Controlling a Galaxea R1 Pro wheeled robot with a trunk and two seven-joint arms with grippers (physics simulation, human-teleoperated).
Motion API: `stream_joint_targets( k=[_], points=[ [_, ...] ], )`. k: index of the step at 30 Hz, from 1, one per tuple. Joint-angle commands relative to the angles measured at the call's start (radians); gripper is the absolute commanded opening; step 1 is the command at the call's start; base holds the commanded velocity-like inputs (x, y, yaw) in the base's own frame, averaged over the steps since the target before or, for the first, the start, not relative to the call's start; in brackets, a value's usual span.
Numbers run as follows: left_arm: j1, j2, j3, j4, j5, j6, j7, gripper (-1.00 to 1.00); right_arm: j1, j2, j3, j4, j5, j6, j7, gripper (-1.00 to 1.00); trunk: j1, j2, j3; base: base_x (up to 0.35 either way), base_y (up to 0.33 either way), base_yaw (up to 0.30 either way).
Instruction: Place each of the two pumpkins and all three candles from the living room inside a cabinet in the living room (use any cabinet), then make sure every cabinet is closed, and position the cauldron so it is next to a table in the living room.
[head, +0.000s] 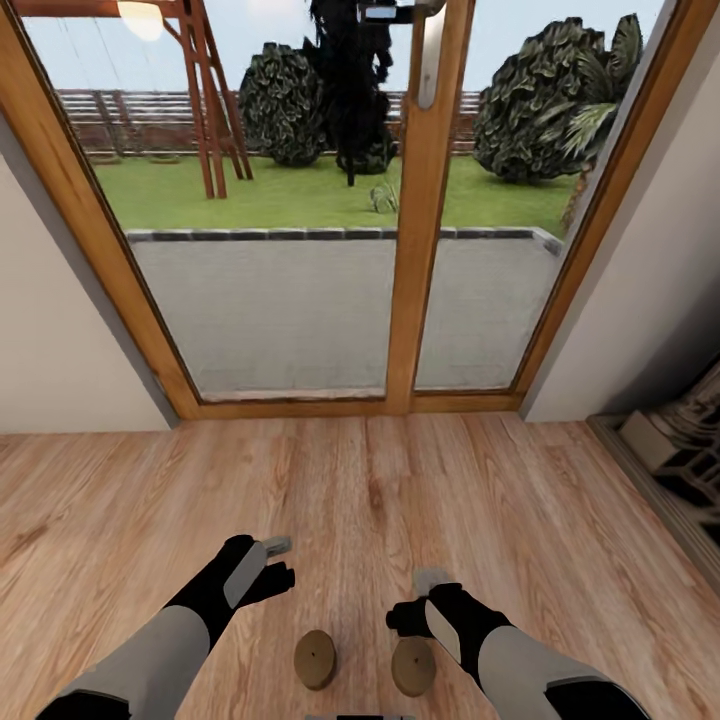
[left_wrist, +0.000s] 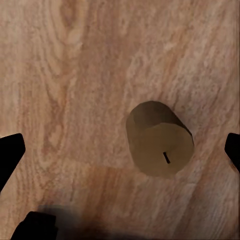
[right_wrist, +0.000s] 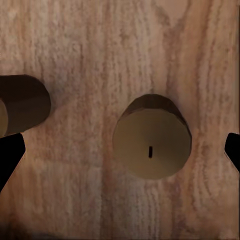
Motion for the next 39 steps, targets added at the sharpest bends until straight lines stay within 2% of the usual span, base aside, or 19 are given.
stream_joint_targets(
  k=[1, 17, 19, 23, 29, 39],
  points=[
    [0.000, 0.000, 0.000, 0.000, 0.000, 0.000, 0.000, 1.00, 0.000, 0.000, 0.000, 0.000, 0.000, 0.000, 0.000, 1.00, 0.000, 0.000, 0.000, 0.208, 0.000, 0.000],
    [0.000, -0.008, 0.005, 0.000, 0.001, 0.004, 0.003, 1.00, -0.001, 0.000, -0.001, 0.000, 0.002, -0.012, -0.006, 1.00, 0.000, 0.000, 0.000, 0.019, 0.000, 0.000],
    [0.000, -0.008, 0.006, 0.000, 0.001, 0.005, 0.003, 1.00, -0.001, 0.000, -0.001, 0.000, 0.002, -0.014, -0.032, 1.00, 0.000, 0.000, 0.000, 0.000, 0.000, 0.000],
    [0.000, -0.010, 0.006, 0.000, 0.001, 0.007, 0.003, 1.00, 0.000, 0.000, 0.000, 0.000, -0.002, -0.025, -0.149, 1.00, 0.000, 0.000, 0.000, 0.000, 0.000, 0.000],
    [0.000, -0.010, 0.007, 0.000, 0.002, 0.007, 0.004, 1.00, 0.000, 0.000, -0.001, 0.001, -0.005, -0.026, -0.175, 1.00, 0.000, 0.000, 0.000, 0.000, 0.000, 0.000],
    [-0.001, -0.012, 0.010, -0.001, 0.005, 0.008, 0.004, 1.00, 0.000, 0.000, 0.000, 0.002, -0.005, -0.027, -0.174, 1.00, 0.038, -0.070, -0.031, 0.000, 0.000, 0.000]
  ],
)
